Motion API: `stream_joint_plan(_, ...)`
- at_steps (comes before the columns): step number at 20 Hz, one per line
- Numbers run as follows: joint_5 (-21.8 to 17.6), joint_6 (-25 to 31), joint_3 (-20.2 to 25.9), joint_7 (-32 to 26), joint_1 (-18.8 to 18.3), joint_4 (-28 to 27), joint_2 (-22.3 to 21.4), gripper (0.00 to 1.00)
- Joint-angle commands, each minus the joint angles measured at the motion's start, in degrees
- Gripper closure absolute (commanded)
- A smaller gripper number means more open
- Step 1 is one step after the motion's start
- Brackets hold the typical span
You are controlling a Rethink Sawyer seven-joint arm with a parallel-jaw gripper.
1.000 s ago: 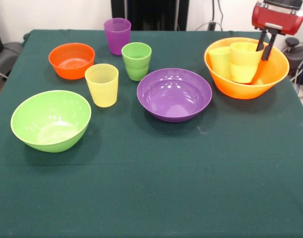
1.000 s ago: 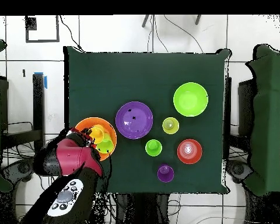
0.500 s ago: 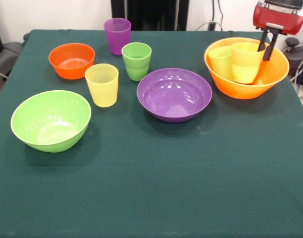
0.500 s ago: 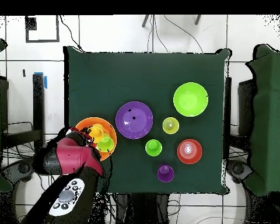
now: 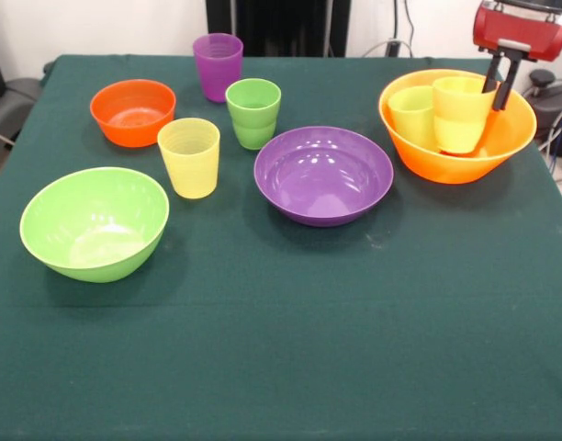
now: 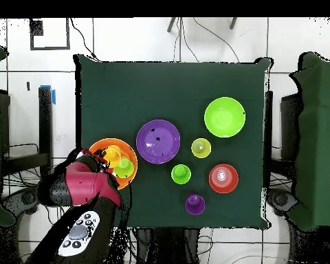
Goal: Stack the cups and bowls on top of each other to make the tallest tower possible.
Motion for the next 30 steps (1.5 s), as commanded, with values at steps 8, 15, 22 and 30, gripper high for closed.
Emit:
stream_joint_plan(8,1.6,2.1,6.3,8.4,-1.0,1.2,0.7,1.00)
stream_joint_plan(15,1.6,1.0,6.2,8.5,-1.0,1.0,1.3,0.00)
stream_joint_plan(22,1.9,0.6,4.6,8.9,0.4,0.3,2.1,0.00)
stream_joint_plan(30,2.0,1.2,4.7,8.7,0.3,0.1,2.0,0.00)
